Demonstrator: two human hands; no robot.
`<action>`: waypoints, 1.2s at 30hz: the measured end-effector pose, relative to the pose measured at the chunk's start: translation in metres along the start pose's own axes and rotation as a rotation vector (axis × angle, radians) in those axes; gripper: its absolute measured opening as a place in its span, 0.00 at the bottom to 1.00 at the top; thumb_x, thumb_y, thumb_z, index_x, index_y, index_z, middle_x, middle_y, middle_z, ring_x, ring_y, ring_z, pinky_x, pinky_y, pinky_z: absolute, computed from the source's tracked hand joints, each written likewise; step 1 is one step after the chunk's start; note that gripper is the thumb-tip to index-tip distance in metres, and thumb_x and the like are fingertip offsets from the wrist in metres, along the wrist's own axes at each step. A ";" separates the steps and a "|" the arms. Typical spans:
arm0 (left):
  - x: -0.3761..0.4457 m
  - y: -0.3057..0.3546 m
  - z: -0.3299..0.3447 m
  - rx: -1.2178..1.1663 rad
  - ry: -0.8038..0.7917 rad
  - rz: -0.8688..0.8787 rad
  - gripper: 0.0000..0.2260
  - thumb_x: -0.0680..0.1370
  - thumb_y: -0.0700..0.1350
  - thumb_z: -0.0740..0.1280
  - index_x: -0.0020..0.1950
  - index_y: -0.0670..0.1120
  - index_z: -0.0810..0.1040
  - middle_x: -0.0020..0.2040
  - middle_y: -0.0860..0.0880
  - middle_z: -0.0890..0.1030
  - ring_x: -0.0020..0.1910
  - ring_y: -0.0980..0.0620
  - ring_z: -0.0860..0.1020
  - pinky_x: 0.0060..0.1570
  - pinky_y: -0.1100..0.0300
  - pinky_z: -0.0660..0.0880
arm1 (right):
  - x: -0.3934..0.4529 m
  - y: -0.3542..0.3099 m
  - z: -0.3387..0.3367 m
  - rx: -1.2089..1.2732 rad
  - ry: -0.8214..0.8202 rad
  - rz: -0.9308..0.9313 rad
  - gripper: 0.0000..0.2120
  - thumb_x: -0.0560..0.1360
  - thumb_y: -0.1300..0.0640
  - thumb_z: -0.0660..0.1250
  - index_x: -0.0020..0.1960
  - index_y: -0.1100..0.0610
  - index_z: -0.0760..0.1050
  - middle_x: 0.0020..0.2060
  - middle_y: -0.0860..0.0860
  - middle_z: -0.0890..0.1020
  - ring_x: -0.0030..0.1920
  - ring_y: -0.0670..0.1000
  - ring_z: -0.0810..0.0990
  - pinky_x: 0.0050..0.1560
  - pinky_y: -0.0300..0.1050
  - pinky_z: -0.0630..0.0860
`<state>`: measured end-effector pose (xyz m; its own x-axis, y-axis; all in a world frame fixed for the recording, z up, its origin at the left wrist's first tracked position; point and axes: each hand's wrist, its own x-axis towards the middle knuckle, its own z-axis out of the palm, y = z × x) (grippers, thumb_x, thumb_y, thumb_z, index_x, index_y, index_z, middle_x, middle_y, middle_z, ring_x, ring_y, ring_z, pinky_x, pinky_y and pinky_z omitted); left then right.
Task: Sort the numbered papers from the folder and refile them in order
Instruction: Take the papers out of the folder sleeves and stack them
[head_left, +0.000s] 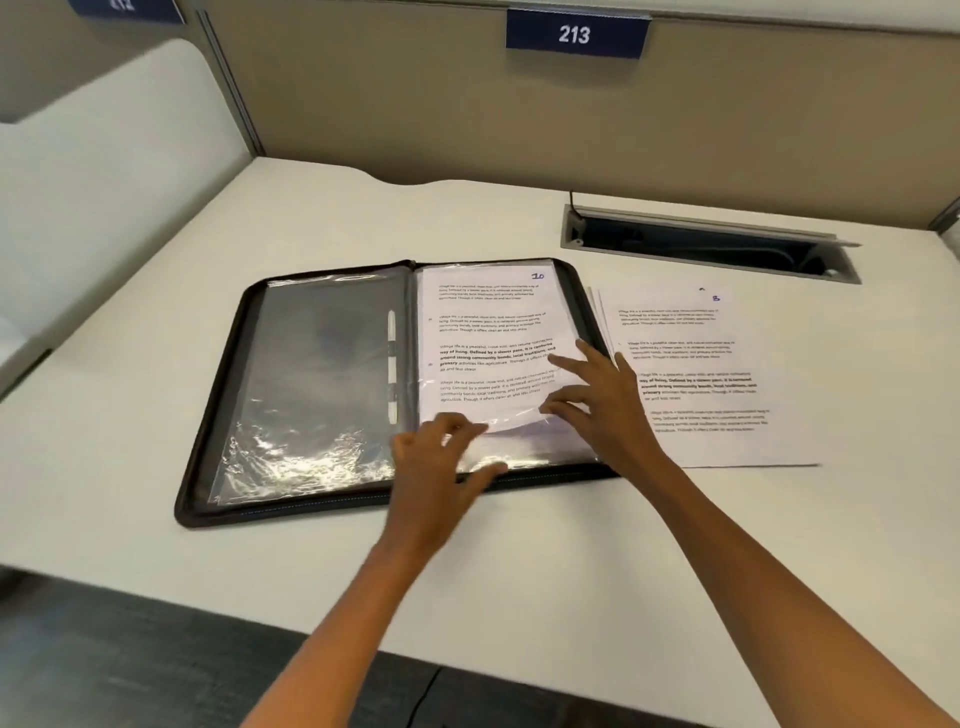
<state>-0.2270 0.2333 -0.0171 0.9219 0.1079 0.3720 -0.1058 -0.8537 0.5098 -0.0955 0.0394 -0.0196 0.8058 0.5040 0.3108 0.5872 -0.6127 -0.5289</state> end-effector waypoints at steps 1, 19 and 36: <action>0.001 0.003 0.009 0.046 -0.030 0.049 0.19 0.70 0.57 0.68 0.56 0.49 0.79 0.51 0.50 0.78 0.49 0.54 0.75 0.48 0.59 0.59 | 0.002 -0.004 -0.003 -0.035 0.008 -0.030 0.11 0.73 0.47 0.65 0.40 0.50 0.84 0.63 0.48 0.78 0.72 0.54 0.65 0.71 0.55 0.47; 0.022 0.009 0.018 0.152 0.123 0.140 0.09 0.73 0.46 0.69 0.52 0.46 0.80 0.46 0.49 0.81 0.43 0.48 0.80 0.50 0.55 0.64 | -0.001 -0.036 -0.013 -0.369 0.169 -0.208 0.14 0.74 0.48 0.63 0.38 0.54 0.82 0.60 0.53 0.79 0.66 0.57 0.72 0.66 0.62 0.59; 0.031 0.015 0.011 -0.381 0.136 -0.260 0.04 0.75 0.42 0.71 0.48 0.46 0.84 0.43 0.57 0.82 0.39 0.64 0.77 0.49 0.50 0.78 | -0.052 -0.054 0.017 -0.719 -0.187 -0.558 0.23 0.69 0.64 0.61 0.64 0.67 0.73 0.62 0.64 0.76 0.63 0.62 0.75 0.67 0.56 0.70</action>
<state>-0.1960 0.2182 -0.0060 0.8814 0.3806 0.2796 -0.0304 -0.5452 0.8378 -0.1709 0.0567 -0.0210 0.4036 0.8911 0.2072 0.8427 -0.4503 0.2952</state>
